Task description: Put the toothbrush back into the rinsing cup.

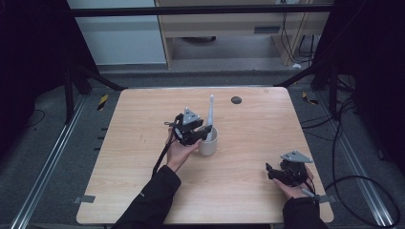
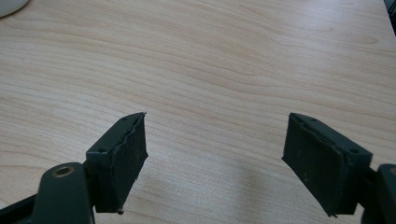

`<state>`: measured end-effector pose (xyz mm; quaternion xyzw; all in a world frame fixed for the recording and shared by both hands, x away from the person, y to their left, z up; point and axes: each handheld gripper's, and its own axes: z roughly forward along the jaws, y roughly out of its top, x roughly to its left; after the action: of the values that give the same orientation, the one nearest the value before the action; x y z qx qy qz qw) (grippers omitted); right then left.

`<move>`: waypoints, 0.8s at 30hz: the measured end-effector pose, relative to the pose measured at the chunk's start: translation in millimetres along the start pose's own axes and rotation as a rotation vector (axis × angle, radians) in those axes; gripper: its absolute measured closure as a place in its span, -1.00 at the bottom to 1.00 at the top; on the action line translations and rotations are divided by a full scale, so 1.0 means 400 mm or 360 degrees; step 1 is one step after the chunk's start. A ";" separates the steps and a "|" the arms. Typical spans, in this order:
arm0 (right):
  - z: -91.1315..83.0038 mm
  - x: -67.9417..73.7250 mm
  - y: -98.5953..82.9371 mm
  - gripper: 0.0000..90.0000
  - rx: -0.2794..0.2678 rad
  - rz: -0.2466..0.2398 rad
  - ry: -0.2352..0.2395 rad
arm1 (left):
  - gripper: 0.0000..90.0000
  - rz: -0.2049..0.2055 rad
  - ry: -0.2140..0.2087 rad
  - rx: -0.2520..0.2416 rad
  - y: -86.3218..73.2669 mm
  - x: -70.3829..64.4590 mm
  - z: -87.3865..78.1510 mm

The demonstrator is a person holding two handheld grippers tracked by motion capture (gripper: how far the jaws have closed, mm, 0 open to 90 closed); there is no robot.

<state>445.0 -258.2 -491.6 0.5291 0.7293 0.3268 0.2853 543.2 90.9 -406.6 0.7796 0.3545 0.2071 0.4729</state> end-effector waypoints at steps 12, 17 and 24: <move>-0.001 0.005 0.000 -0.56 -0.0009 0.0010 0.0002 | -0.10 0.0054 0.0026 0.0037 -0.048 0.040 -0.128; -0.001 0.004 0.000 -0.57 -0.0016 0.0005 -0.0001 | -0.15 0.0037 0.0057 0.0062 -0.097 0.064 -0.165; -0.001 0.005 0.000 -0.58 -0.0015 0.0012 0.0000 | -0.19 0.0010 0.0110 0.0094 -0.156 0.096 -0.207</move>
<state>444.0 -256.3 -491.5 0.5304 0.7259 0.3311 0.2865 491.8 187.4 -423.6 0.7866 0.3742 0.2249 0.4366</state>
